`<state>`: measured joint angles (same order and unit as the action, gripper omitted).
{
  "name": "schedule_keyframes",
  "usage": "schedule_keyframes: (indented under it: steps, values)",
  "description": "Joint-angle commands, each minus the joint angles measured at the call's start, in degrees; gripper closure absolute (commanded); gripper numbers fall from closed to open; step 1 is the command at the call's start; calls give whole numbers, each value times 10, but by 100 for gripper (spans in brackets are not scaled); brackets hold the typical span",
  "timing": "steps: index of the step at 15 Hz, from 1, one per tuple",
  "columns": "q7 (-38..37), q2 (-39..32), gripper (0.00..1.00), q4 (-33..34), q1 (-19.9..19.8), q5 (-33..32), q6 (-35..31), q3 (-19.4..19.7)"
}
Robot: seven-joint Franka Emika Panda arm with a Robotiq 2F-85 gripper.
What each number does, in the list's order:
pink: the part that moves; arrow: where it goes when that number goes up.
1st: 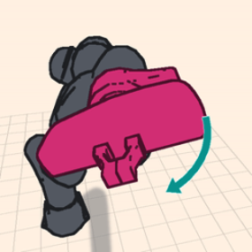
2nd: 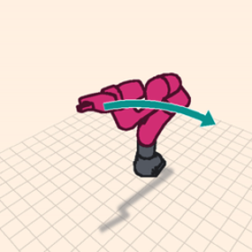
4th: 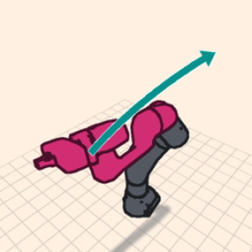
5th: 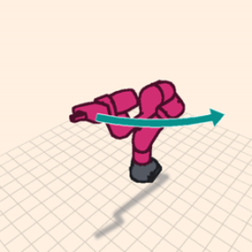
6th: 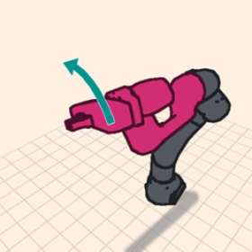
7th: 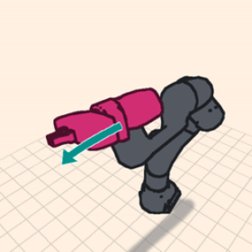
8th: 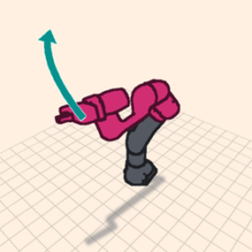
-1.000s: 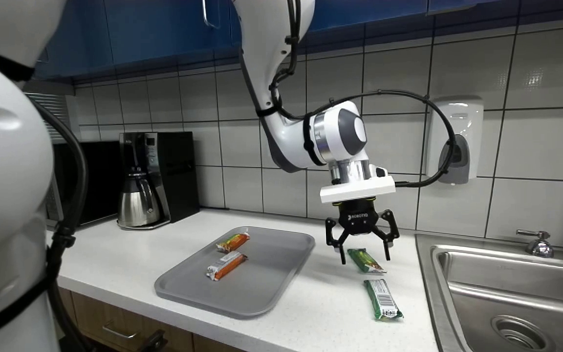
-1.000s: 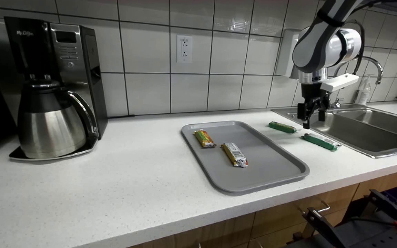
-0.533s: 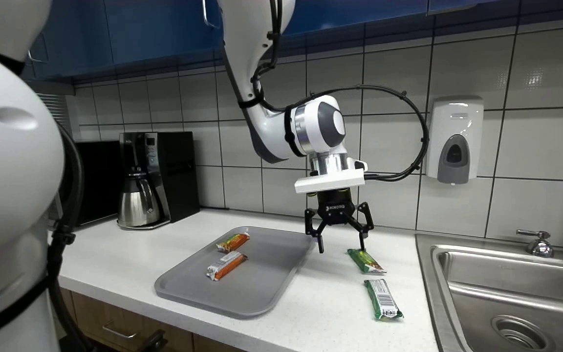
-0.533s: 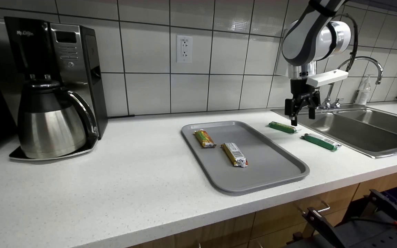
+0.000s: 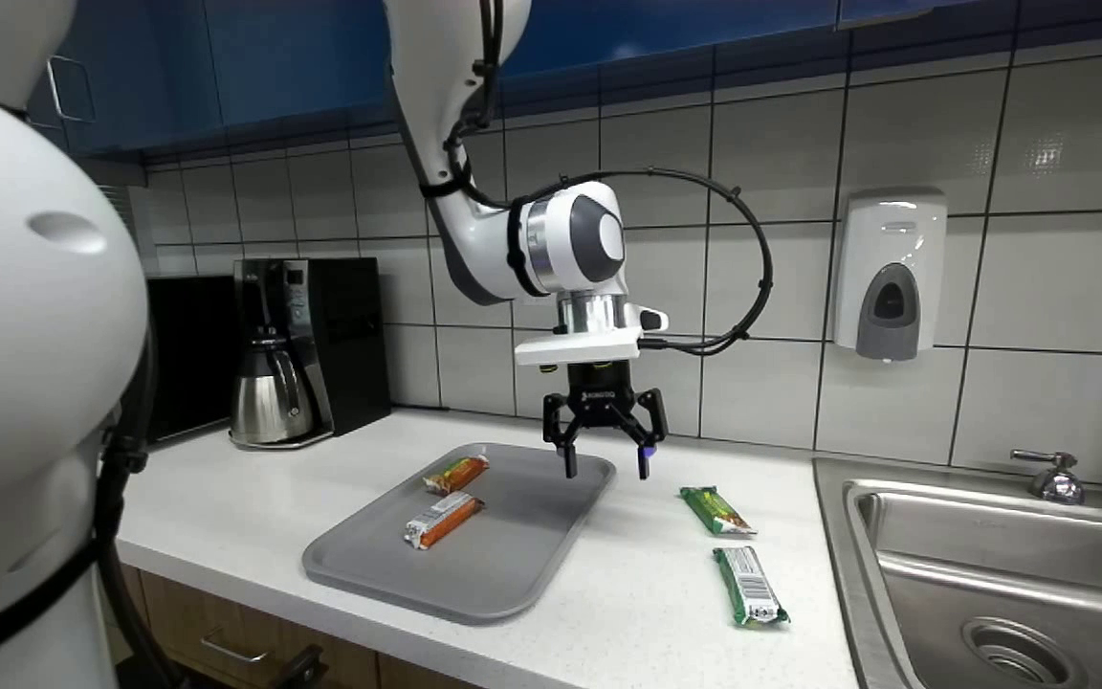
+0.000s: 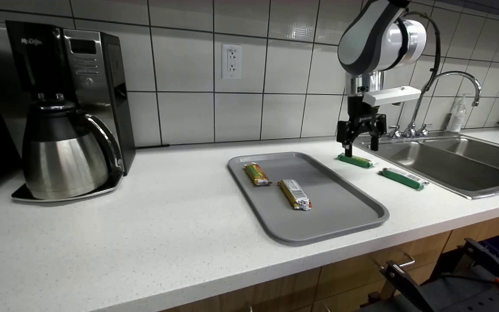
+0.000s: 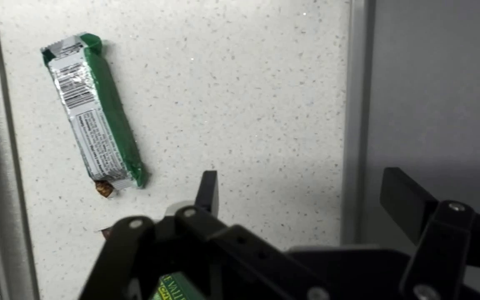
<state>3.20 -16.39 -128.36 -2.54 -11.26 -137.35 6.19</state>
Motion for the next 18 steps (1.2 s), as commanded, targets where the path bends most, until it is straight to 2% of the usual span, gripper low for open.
schedule_keyframes:
  steps: [1, 11, 18]
  values:
    - [-41, 26, 0, -19, 13, 14, 12, -15]
    - [-118, 29, 0, -17, 61, 33, 15, -48]
    - [-141, 30, 0, -15, 75, 56, 9, -62]
